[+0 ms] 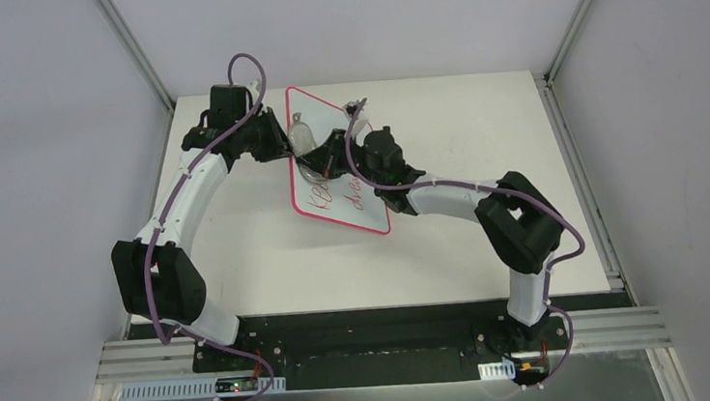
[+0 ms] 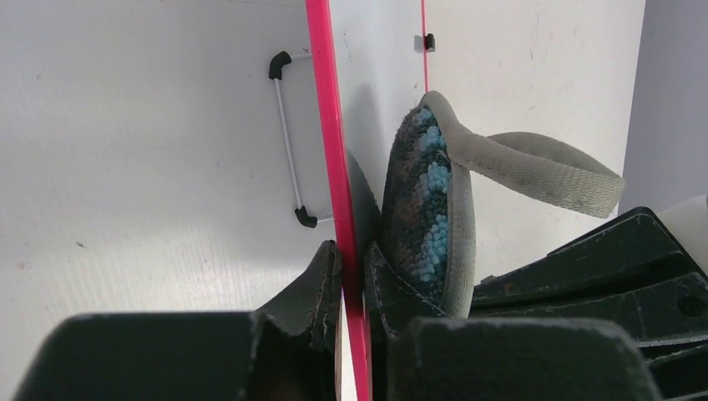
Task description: Erase the whiteboard
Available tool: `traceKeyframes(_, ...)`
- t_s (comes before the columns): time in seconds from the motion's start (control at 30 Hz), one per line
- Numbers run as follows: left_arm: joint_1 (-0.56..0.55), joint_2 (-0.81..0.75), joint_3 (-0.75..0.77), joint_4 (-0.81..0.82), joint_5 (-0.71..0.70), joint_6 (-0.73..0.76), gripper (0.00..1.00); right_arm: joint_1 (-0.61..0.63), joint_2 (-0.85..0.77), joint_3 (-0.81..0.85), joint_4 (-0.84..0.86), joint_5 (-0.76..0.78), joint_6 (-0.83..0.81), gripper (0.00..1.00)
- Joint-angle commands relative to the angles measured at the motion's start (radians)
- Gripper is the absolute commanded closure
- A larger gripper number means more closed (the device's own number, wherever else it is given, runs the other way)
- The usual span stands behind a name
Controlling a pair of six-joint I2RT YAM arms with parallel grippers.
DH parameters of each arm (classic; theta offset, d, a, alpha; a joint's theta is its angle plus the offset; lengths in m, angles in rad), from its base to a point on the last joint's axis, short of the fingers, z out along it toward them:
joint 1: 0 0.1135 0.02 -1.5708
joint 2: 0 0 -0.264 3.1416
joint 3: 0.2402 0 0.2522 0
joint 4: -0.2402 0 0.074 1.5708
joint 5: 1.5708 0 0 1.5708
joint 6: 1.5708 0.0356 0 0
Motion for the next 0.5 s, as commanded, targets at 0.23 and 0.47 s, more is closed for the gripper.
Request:
traceKeyframes(0.23, -0.028, -0.005, -0.006, 0.034, 0.027, 0.034, 1.0, -0.056, -0.009, -0.189, -0.058, 0.237, 0.292, 1.0)
traceKeyframes(0.47, -0.028, -0.007, -0.007, 0.036, 0.029, 0.033, 1.0, -0.057, -0.024, -0.218, -0.052, 0.308, 0.31, 1.0)
